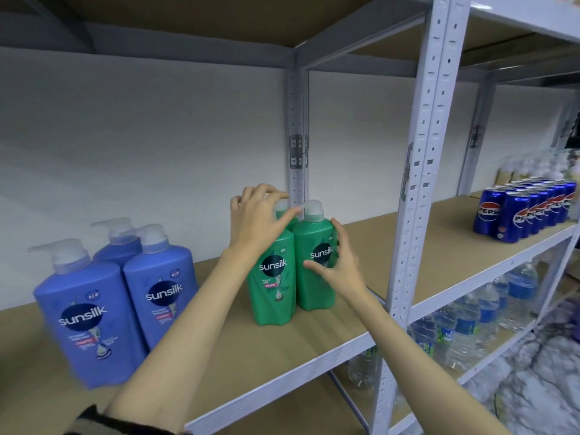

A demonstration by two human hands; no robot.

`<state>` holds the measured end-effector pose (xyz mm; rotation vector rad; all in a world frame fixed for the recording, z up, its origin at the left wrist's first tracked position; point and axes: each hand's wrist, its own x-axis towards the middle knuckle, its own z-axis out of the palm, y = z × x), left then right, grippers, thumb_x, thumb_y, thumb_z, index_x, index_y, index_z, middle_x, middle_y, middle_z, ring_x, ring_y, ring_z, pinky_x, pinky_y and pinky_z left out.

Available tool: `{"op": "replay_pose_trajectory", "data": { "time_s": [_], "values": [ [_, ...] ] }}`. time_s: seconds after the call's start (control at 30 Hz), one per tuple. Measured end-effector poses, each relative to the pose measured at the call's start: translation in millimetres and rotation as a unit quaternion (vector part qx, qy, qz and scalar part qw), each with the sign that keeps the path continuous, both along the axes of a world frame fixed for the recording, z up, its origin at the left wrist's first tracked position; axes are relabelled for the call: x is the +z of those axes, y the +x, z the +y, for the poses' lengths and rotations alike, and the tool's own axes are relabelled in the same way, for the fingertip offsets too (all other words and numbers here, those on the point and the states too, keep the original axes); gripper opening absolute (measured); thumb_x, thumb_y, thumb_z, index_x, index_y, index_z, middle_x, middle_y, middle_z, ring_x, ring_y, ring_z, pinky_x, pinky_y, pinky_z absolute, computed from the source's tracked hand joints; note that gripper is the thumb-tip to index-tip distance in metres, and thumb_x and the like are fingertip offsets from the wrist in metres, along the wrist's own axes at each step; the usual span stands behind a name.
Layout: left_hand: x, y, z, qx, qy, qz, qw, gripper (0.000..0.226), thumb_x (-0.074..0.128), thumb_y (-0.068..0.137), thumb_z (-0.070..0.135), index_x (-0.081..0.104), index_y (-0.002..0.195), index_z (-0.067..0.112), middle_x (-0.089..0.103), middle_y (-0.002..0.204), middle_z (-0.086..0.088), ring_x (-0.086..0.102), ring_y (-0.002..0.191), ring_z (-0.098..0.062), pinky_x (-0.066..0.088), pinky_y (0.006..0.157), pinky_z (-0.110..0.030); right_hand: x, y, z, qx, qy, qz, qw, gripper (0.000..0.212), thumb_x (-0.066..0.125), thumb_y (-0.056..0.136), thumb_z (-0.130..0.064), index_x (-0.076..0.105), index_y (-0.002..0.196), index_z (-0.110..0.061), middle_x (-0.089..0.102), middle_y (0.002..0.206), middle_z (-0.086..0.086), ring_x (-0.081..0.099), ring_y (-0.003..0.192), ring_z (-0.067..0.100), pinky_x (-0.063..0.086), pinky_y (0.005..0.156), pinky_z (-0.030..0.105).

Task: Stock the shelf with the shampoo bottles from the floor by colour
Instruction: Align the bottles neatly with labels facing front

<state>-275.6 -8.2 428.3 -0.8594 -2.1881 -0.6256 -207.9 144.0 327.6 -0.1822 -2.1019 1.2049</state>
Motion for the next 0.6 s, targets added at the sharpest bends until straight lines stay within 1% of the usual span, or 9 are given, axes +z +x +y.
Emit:
{"op": "replay_pose_trajectory", "data": {
  "time_s": [0.07, 0.13, 0.17, 0.23, 0.3, 0.37, 0.43, 0.5, 0.6],
  "values": [
    [-19.1, 5.7, -15.7, -0.010, 0.103, -0.019, 0.994, 0.073, 0.043, 0.068, 0.073, 0.051, 0.126, 0.030, 0.046, 0.130, 0.002, 0.040, 0.119, -0.020, 0.027, 0.092, -0.031, 0.7, 1.3, 0.9, 0.013, -0.002, -0.012, 1.000, 0.108, 0.085, 0.055, -0.042, 0.014, 0.138, -0.045, 0.044, 0.139, -0.001, 0.045, 0.126, 0.020, 0.041, 0.103, 0.048],
    [-41.8, 6.9, -27.6, -0.052, 0.157, -0.089, 0.982, 0.085, 0.055, 0.061, 0.071, 0.037, 0.135, 0.034, 0.033, 0.139, -0.002, 0.033, 0.127, -0.022, 0.028, 0.101, -0.036, 0.1, 2.1, 0.5, 0.032, 0.008, -0.025, 0.999, 0.121, 0.090, 0.051, -0.029, 0.009, 0.141, -0.040, 0.041, 0.141, 0.000, 0.042, 0.128, 0.019, 0.038, 0.106, 0.046],
    [-51.9, 7.8, -31.2, -0.082, 0.160, -0.131, 0.975, 0.092, 0.065, 0.060, 0.065, 0.030, 0.139, 0.036, 0.026, 0.142, -0.004, 0.030, 0.131, -0.021, 0.027, 0.106, -0.037, -0.4, 2.3, 0.2, 0.038, 0.013, -0.030, 0.999, 0.125, 0.090, 0.050, -0.021, 0.007, 0.143, -0.037, 0.040, 0.142, 0.002, 0.041, 0.129, 0.020, 0.037, 0.106, 0.044],
    [-65.9, 11.3, -34.5, -0.134, 0.148, -0.189, 0.961, 0.104, 0.080, 0.062, 0.044, 0.016, 0.143, 0.037, 0.020, 0.145, -0.005, 0.027, 0.131, -0.011, 0.025, 0.108, -0.026, -0.3, 2.5, 0.4, 0.044, 0.020, -0.027, 0.998, 0.126, 0.090, 0.050, -0.013, 0.007, 0.144, -0.033, 0.040, 0.140, 0.003, 0.042, 0.128, 0.020, 0.038, 0.105, 0.042],
    [-71.5, 13.0, -34.3, -0.158, 0.148, -0.202, 0.955, 0.110, 0.083, 0.063, 0.029, 0.008, 0.144, 0.037, 0.024, 0.142, -0.004, 0.028, 0.125, -0.001, 0.023, 0.103, -0.015, 0.1, 2.6, 2.5, 0.051, 0.021, -0.020, 0.998, 0.125, 0.090, 0.050, -0.013, 0.009, 0.144, -0.032, 0.042, 0.138, 0.001, 0.044, 0.126, 0.019, 0.039, 0.105, 0.042],
    [-73.7, 13.3, -32.5, -0.165, 0.167, -0.208, 0.950, 0.111, 0.082, 0.065, 0.022, 0.005, 0.142, 0.041, 0.033, 0.135, -0.003, 0.036, 0.123, -0.005, 0.025, 0.101, -0.012, -0.3, 2.7, 5.2, 0.058, 0.021, -0.019, 0.998, 0.124, 0.090, 0.050, -0.014, 0.010, 0.143, -0.033, 0.043, 0.137, 0.000, 0.046, 0.124, 0.019, 0.040, 0.104, 0.041],
    [-74.2, 14.4, -30.7, -0.163, 0.178, -0.217, 0.946, 0.111, 0.081, 0.066, 0.020, 0.003, 0.139, 0.047, 0.038, 0.130, -0.002, 0.041, 0.121, -0.010, 0.028, 0.098, -0.011, -0.5, 3.4, 6.2, 0.071, 0.015, -0.016, 0.997, 0.122, 0.089, 0.052, -0.011, 0.010, 0.143, -0.031, 0.044, 0.134, -0.003, 0.047, 0.122, 0.017, 0.040, 0.104, 0.037],
    [-75.5, 15.5, -29.8, -0.158, 0.180, -0.221, 0.945, 0.110, 0.080, 0.067, 0.021, 0.001, 0.137, 0.050, 0.037, 0.128, 0.000, 0.042, 0.116, -0.006, 0.028, 0.095, -0.010, 0.4, 4.5, 6.2, 0.088, 0.007, -0.011, 0.996, 0.120, 0.088, 0.054, -0.006, 0.011, 0.143, -0.029, 0.043, 0.129, -0.008, 0.047, 0.120, 0.013, 0.039, 0.102, 0.032],
    [-79.5, 15.1, -28.4, -0.155, 0.191, -0.213, 0.946, 0.109, 0.080, 0.068, 0.021, 0.004, 0.141, 0.045, 0.035, 0.123, 0.006, 0.039, 0.109, 0.001, 0.025, 0.088, 0.002, 2.5, 4.9, 6.0, 0.100, 0.001, -0.009, 0.995, 0.120, 0.087, 0.055, -0.003, 0.010, 0.144, -0.026, 0.041, 0.126, -0.012, 0.047, 0.118, 0.009, 0.038, 0.099, 0.025]
  ]
}}
